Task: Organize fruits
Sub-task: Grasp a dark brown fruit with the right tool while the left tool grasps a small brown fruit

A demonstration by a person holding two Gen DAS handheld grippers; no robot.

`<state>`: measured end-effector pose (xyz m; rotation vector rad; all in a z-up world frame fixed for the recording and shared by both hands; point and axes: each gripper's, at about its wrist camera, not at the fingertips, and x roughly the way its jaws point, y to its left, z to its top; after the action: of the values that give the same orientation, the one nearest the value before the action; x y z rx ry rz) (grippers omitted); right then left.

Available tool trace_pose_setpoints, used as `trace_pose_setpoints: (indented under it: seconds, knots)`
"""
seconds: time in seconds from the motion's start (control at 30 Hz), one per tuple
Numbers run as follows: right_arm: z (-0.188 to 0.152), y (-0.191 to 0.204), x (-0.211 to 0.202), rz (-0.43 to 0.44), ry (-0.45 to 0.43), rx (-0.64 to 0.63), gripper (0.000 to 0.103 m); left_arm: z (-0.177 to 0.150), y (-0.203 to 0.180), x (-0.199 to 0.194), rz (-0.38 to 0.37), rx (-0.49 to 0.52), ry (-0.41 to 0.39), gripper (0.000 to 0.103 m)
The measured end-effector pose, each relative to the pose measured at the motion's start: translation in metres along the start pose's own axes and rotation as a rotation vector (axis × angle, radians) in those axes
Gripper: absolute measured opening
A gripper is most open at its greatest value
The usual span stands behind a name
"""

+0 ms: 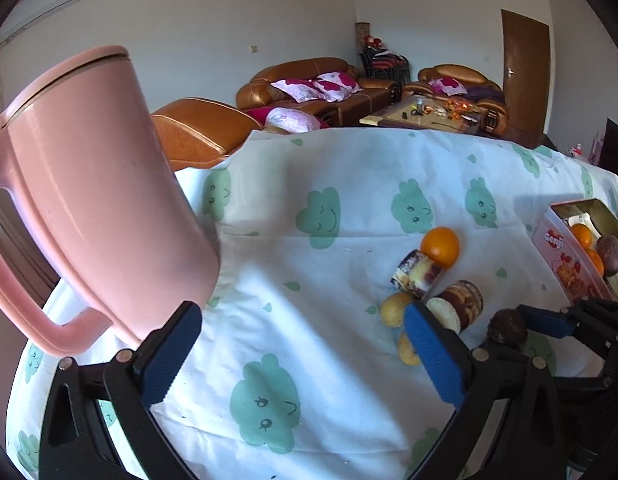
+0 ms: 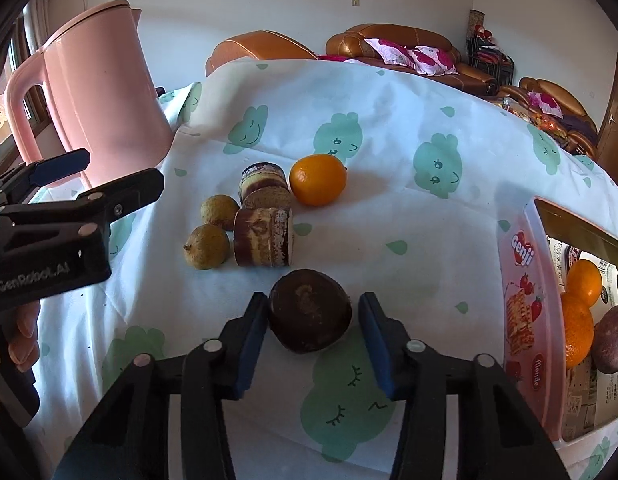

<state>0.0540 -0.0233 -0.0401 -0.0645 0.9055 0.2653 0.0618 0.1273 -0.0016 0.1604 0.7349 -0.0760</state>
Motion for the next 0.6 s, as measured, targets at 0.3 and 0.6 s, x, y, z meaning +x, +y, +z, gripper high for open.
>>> trace_pose_setpoints:
  seconds: [0.3, 0.6]
  knots:
    - [-0.007, -0.015, -0.02, -0.022, -0.058, 0.042, 0.04, -0.008, -0.027, 0.009, -0.113, 0.106, 0.062, 0.078]
    - [-0.014, -0.022, -0.031, -0.018, -0.079, 0.045, 0.041, -0.015, -0.04, 0.034, -0.169, 0.105, 0.148, 0.059]
